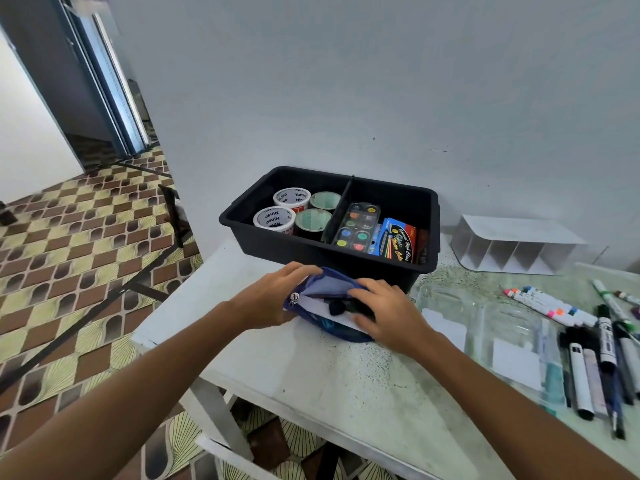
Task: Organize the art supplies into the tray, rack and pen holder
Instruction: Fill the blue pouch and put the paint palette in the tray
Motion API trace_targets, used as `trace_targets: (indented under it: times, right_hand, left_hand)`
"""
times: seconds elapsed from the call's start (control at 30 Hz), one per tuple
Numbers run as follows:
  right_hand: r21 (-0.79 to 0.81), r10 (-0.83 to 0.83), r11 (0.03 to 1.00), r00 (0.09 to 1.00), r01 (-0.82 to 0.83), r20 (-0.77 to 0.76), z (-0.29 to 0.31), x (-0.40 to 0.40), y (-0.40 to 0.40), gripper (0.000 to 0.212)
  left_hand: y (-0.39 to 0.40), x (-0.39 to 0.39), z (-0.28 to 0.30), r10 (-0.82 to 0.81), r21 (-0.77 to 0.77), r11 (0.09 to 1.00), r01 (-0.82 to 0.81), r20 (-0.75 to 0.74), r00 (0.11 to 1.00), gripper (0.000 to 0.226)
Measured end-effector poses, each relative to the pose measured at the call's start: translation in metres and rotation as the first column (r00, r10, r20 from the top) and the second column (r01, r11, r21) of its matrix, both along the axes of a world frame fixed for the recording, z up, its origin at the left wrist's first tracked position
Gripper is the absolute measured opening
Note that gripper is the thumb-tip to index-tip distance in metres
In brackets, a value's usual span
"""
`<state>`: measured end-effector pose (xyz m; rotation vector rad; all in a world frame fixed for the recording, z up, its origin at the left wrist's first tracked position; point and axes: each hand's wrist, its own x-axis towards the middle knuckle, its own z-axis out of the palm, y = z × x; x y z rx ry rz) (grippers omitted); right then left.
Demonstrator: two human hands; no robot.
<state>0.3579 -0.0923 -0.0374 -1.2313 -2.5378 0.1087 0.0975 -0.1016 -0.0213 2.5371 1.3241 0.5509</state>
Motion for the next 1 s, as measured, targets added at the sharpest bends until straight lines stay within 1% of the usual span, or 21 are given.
trace_targets:
  times: [0.1,0.17,0.23,0.3,0.37,0.43,0.47,0.5,0.6,0.67,0.7,0.77,0.8,0.87,0.9,1.0]
  right_hand:
    - [-0.055,-0.026,0.998,0.988,0.017,-0.155,0.007,-0.001,0.003,0.037]
    - [-0.078,-0.055,0.996,0.976,0.039,-0.212,0.015,-0.002,0.007,0.038]
    - [-0.113,-0.085,0.992,0.974,0.062,-0.209,0.025,-0.004,0.013,0.041]
    - [-0.215,-0.110,0.974,0.977,0.069,-0.184,0.039,-0.006,0.018,0.044]
    - [-0.375,-0.121,0.925,0.982,0.058,-0.145,0.050,-0.006,0.025,0.048]
    - [-0.501,-0.112,0.865,0.986,0.037,-0.121,0.056,-0.006,0.033,0.049]
    - [-0.527,-0.111,0.849,0.986,0.029,-0.125,0.057,-0.007,0.034,0.048]
    - [-0.523,-0.117,0.852,0.982,0.024,-0.146,0.058,-0.010,0.034,0.044]
    - [-0.415,-0.110,0.910,0.958,-0.011,-0.266,0.059,-0.029,0.029,0.030]
    - [-0.352,-0.044,0.933,0.951,-0.070,-0.306,0.062,-0.051,0.022,0.024]
    - [-0.334,-0.001,0.937,0.953,-0.105,-0.302,0.064,-0.062,0.020,0.022]
    - [-0.323,0.076,0.933,0.966,-0.156,-0.249,0.066,-0.084,0.020,0.022]
    - [-0.319,0.105,0.934,0.976,-0.163,-0.191,0.068,-0.094,0.022,0.026]
    - [-0.340,0.122,0.930,0.990,-0.139,-0.073,0.070,-0.109,0.026,0.036]
    - [-0.369,0.115,0.921,0.992,-0.123,-0.045,0.070,-0.114,0.028,0.038]
    - [-0.439,0.101,0.891,0.993,-0.117,-0.060,0.069,-0.124,0.034,0.027]
  left_hand:
    - [-0.005,-0.006,-0.004,0.159,-0.041,0.987,-0.155,0.106,0.982,0.070]
    - [-0.007,-0.010,-0.006,0.221,-0.075,0.975,-0.210,0.189,0.957,0.065]
    - [-0.010,-0.013,-0.005,0.267,-0.099,0.964,-0.249,0.290,0.919,0.056]
    - [-0.012,-0.015,0.000,0.324,-0.162,0.946,-0.281,0.417,0.849,0.042]
    - [-0.014,-0.016,0.006,0.385,-0.281,0.920,-0.273,0.523,0.760,0.031]
    - [-0.017,-0.017,0.009,0.442,-0.403,0.885,-0.233,0.569,0.694,0.024]
    - [-0.019,-0.017,0.008,0.465,-0.449,0.867,-0.215,0.577,0.671,0.021]
    - [-0.020,-0.017,0.006,0.486,-0.484,0.852,-0.202,0.585,0.649,0.018]
    - [-0.024,-0.019,-0.001,0.541,-0.548,0.817,-0.181,0.620,0.568,0.013]
    - [-0.026,-0.021,-0.003,0.558,-0.569,0.806,-0.161,0.641,0.528,0.013]
    - [-0.028,-0.021,-0.004,0.560,-0.576,0.804,-0.148,0.650,0.513,0.013]
    - [-0.031,-0.021,-0.005,0.558,-0.578,0.806,-0.129,0.667,0.493,0.015]
    - [-0.032,-0.021,-0.006,0.553,-0.573,0.810,-0.124,0.675,0.489,0.015]
    - [-0.035,-0.020,-0.008,0.541,-0.559,0.821,-0.118,0.693,0.477,0.016]
    - [-0.035,-0.020,-0.009,0.537,-0.554,0.825,-0.114,0.704,0.464,0.016]
    - [-0.036,-0.020,-0.013,0.552,-0.556,0.822,-0.124,0.722,0.417,0.014]
